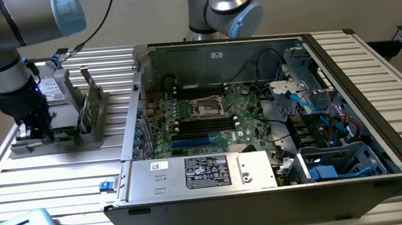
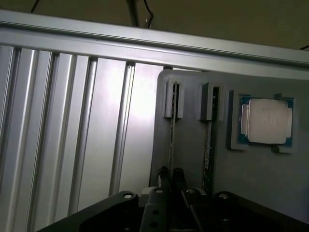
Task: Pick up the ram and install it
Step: 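Pick up the ram and move it above insertion slot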
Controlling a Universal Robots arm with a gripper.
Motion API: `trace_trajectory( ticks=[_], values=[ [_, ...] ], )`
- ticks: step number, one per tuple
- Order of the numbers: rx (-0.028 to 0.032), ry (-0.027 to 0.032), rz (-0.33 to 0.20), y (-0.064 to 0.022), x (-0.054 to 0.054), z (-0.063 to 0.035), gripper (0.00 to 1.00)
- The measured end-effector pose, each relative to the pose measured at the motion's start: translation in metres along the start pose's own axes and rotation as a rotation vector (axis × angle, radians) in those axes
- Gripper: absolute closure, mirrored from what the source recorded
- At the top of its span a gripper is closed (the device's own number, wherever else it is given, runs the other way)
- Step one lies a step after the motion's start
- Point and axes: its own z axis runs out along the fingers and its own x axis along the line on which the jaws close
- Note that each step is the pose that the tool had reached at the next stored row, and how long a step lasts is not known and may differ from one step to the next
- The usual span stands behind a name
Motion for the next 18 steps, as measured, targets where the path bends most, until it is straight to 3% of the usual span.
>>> trace_trajectory(
  ticks=[5, 10, 16, 18],
  values=[
    [0.0085, 0.001, 0.0, 0.0014, 0.0, 0.0044, 0.85],
    [0.0108, 0.0013, 0.0, 0.0009, 0.0, 0.0102, 0.85],
    [0.011, 0.0015, 0.0, 0.0009, 0.0, 0.0107, 0.85],
    [0.0111, 0.0014, 0.0, 0.0008, 0.0001, 0.0108, 0.78]
  ],
)
